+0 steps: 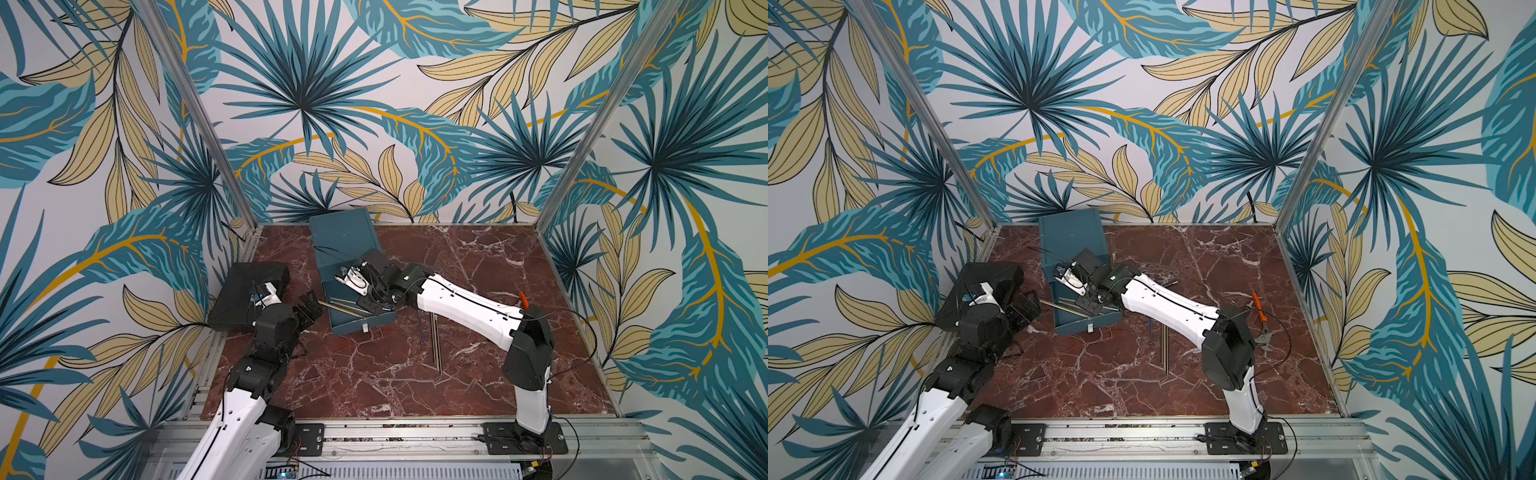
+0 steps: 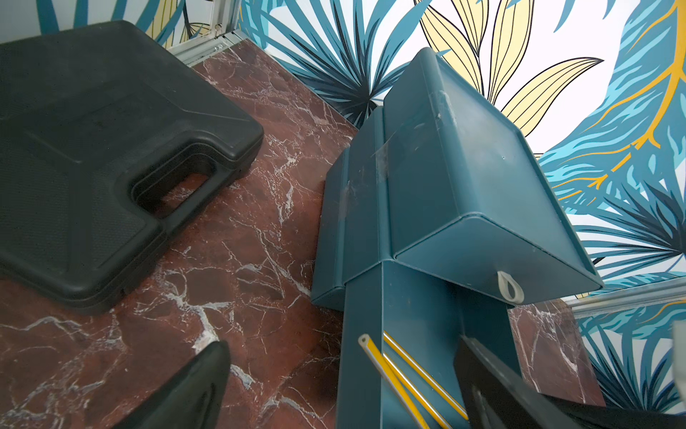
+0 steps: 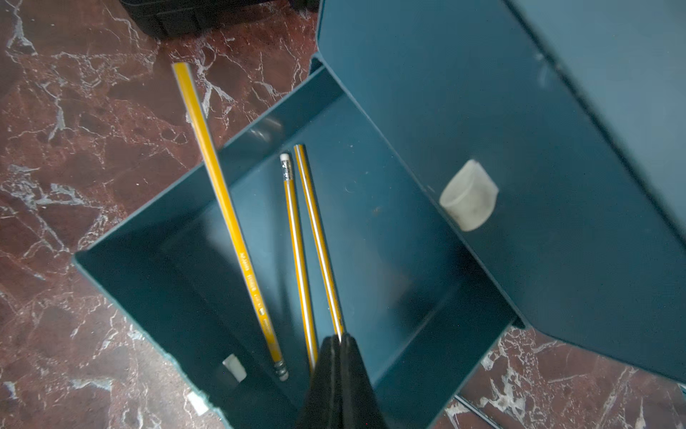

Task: Please place the pencils in the drawer according to their color
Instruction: Place the pencil in the drawer.

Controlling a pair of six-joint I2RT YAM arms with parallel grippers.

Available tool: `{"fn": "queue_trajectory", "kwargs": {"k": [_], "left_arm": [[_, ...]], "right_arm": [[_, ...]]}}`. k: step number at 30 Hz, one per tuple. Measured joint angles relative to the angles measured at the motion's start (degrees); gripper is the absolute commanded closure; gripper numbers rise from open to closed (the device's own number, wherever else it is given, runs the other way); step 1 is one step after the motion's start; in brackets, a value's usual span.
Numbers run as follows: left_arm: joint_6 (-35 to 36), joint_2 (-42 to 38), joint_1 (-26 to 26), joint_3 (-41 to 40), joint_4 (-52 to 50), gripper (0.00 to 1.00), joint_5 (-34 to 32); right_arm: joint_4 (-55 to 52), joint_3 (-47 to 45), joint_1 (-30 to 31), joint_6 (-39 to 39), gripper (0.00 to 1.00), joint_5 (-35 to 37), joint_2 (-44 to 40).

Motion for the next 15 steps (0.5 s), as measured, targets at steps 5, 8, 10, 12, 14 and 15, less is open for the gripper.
{"fn": "queue_trajectory", "kwargs": {"k": [5,8,10,12,14,15], "left_arm": [[0.0,0.0,0.02,0.0,0.0,0.0,0.0],[0.0,0.04,0.07,0.0,0.07,0.0,0.07],[0.0,0.35,0.07,0.0,0.39,0.0,0.42],[0.0,1.01,0.07,0.0,0.98,0.0,1.22],[0.02,2.16,0.09,-0.02,2.08,0.0,2.73],[0.04,2.89,0.09,-0.02,2.8,0.01,3.5]], "right_arm": [[-0.02,0.24,0.0,0.26,0.97,0.52,0.09],[-0.02,0.26,0.0,0.63,0.9,0.94,0.07],[-0.04,0.26,0.0,0.9,0.89,1.14,0.07],[-0.04,0.26,0.0,1.29,0.88,1.42,0.07],[-0.04,0.26,0.0,1.84,0.88,1.9,0.07],[-0.04,0.26,0.0,2.21,0.84,2.23,0.07]]}}
